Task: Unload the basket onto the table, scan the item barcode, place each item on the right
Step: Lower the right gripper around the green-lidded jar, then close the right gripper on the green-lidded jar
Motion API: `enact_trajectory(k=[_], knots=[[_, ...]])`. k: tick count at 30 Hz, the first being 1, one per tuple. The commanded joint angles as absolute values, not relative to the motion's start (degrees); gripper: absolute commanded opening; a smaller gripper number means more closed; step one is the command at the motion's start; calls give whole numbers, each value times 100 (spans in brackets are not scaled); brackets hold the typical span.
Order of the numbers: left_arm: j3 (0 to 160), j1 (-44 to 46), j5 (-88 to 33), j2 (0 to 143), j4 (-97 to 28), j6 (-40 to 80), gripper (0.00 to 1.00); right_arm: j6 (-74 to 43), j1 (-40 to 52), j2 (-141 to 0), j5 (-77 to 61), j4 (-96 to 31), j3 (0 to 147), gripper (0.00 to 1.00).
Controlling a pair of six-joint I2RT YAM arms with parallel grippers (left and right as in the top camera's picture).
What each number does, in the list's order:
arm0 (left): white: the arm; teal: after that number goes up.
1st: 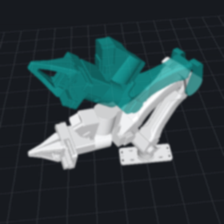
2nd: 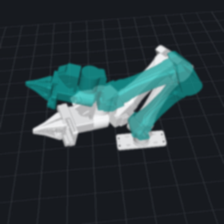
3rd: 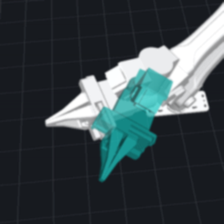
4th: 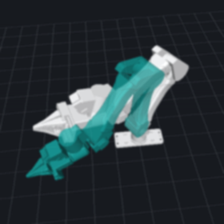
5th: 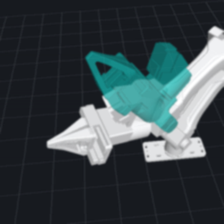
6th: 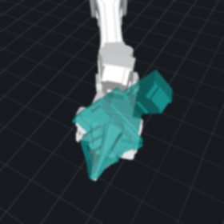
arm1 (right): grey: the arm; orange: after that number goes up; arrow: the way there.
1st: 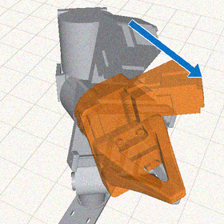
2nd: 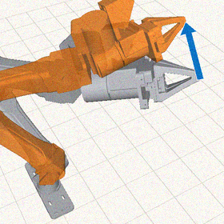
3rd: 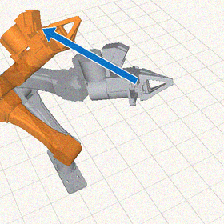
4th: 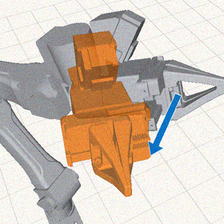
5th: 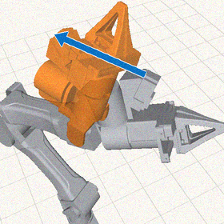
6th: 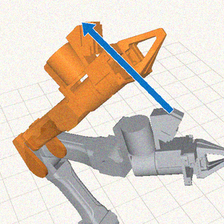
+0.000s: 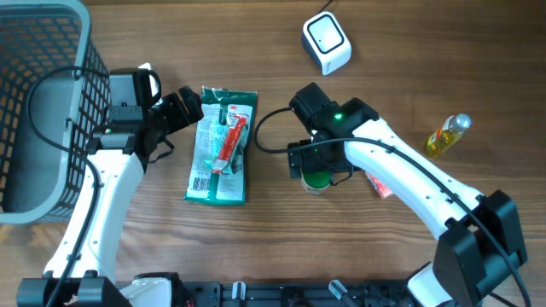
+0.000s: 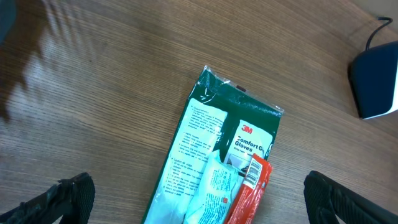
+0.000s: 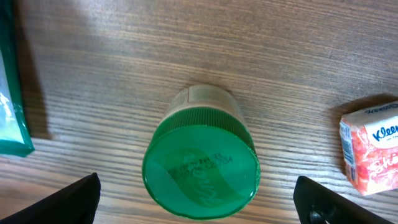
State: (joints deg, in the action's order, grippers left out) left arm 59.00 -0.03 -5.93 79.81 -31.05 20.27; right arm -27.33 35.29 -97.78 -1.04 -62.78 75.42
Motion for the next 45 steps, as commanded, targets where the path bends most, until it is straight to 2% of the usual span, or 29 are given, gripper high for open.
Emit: enact_trajectory(k=[1,12,14,16,26,37,45], knots=[[5992,-27,-659,7909,-3092,1997,100,-2550,3518,-9749,-154,-6377,7524,100],[5992,-27,-659,7909,-3092,1997,100,-2550,3518,-9749,-115,-6224,7524,100],[5992,-27,-659,7909,-3092,1997,100,-2565,3518,-9749,-115,-6243,7524,93],[5992,-27,-659,7909,-3092,1994,100,-2565,3518,-9749,-115,-6241,7524,92],[5992,-27,-659,7909,-3092,1994,100,-2547,3518,-9749,126,-6049,7524,91],[5992,-27,-659,7909,-3092,1997,100,-2257,3518,-9751,123,-6517,7491,89],[5992,-27,-659,7909,-3092,1997,100,-1806,3518,-9751,-266,-5599,6794,89]])
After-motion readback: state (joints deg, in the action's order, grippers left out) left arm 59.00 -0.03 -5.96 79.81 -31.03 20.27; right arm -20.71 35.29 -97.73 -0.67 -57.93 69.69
